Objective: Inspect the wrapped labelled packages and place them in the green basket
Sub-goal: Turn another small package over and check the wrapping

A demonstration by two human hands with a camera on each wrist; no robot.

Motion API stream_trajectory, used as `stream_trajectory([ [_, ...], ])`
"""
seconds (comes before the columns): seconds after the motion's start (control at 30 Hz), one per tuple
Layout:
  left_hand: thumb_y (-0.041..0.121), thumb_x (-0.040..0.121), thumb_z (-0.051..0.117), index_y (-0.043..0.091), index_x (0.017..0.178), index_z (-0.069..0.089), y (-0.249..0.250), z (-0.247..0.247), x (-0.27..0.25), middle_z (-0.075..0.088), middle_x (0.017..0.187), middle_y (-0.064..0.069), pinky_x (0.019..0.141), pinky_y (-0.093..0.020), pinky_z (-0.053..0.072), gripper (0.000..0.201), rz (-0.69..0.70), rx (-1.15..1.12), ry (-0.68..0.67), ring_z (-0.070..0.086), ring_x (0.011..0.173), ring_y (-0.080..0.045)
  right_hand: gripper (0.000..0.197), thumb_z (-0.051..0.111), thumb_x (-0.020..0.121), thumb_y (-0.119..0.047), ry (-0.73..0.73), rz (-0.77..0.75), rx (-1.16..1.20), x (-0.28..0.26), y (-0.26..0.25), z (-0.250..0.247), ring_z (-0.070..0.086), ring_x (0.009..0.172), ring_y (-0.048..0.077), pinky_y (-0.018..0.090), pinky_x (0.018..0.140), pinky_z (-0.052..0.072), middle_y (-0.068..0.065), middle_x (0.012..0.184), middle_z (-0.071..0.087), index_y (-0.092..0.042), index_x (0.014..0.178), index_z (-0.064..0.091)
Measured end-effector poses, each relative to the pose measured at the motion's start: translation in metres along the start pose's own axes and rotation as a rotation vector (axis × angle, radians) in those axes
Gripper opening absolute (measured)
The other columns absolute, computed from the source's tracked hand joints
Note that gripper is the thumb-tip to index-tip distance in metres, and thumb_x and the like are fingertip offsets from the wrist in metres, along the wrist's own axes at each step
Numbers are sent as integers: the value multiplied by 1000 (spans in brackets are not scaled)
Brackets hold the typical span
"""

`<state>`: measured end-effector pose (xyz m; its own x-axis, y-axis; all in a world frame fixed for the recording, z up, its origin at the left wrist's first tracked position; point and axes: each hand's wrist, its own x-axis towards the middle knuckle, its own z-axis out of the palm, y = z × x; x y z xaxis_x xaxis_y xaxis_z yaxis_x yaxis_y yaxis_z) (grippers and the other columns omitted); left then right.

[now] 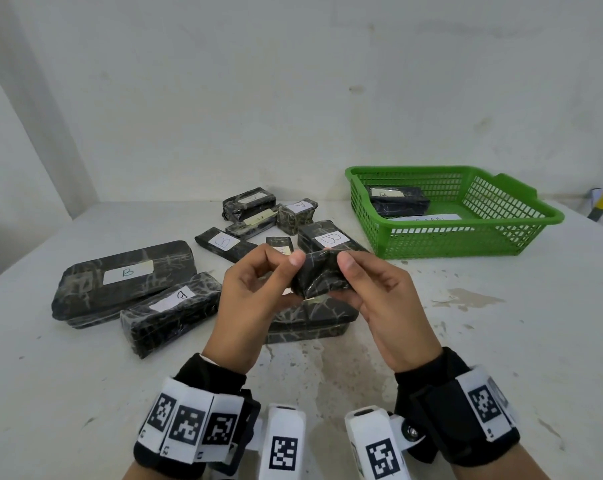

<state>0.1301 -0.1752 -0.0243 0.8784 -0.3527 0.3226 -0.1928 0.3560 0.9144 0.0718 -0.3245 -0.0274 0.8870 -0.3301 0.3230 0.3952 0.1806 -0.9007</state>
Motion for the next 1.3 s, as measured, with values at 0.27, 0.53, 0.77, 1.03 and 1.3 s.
stream_trajectory([
  [0.27,25,78,67,12,73,61,6,-2,1,69,86,-11,72,-33,60,15,-142,-156,-64,67,76,-20,41,63,77,-40,-46,22,24,-1,-12,-2,72,88,22,27,68,58,17,96,75,-5,93,75],
  [0.53,29,76,74,5,87,63,9,-3,2,69,100,-22,76,-34,61,29,-152,-127,-15,66,87,-26,38,64,87,-38,5,23,-38,1,-8,4,71,90,24,32,73,60,20,97,73,-1,95,73],
  [0.77,21,76,74,4,96,66,33,-2,18,74,91,-11,70,-28,60,27,-34,-101,21,72,86,-19,35,65,81,-31,6,-23,-67,17,-33,29,72,88,22,32,76,61,15,90,73,0,93,73],
  [1.03,25,72,81,13,93,72,109,9,57,76,90,-7,81,-35,59,26,229,59,-15,74,85,-20,26,53,99,-21,-95,-52,1,63,-101,56,69,93,18,35,86,58,7,89,73,-12,84,72],
  [1.3,34,64,82,19,89,77,130,3,66,76,95,-11,85,-42,59,29,358,57,-73,74,88,-24,34,63,82,-32,-162,-221,-14,70,-119,67,72,93,20,29,83,57,13,96,76,-4,98,75],
])
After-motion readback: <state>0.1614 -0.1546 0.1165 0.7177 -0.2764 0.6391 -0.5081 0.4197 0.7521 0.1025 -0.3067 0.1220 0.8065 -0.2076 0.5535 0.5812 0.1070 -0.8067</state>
